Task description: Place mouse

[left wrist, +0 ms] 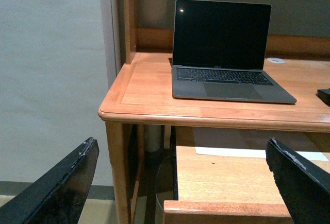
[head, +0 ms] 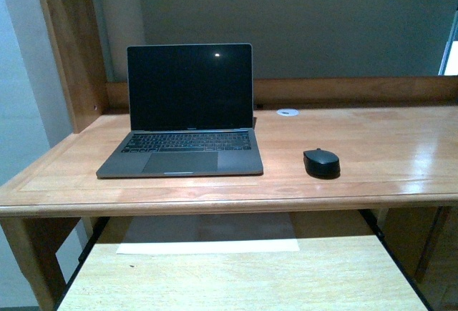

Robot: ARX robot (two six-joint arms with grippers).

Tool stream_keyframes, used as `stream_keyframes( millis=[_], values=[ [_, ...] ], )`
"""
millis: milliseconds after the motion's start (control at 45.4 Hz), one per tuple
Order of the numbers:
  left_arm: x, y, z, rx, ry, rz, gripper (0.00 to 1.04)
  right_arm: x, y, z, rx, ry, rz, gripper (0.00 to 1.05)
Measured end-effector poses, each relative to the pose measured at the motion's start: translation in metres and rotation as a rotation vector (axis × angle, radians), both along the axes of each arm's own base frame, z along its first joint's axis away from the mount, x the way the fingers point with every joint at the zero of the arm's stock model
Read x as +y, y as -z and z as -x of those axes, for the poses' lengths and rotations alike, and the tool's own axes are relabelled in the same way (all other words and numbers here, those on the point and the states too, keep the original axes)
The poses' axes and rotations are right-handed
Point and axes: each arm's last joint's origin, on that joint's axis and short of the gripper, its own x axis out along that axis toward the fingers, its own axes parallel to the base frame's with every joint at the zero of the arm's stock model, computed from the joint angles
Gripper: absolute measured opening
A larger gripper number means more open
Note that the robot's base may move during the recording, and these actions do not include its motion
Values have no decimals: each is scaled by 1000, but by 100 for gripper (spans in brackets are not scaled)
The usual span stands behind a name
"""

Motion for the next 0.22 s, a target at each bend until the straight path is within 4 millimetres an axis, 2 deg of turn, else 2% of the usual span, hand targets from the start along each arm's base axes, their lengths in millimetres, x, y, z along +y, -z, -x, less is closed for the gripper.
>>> stream_keyframes(
  millis=[220],
  values=[
    [0, 0, 0, 0, 0, 0, 98, 0, 0, 0, 0, 0, 0, 98]
  ],
)
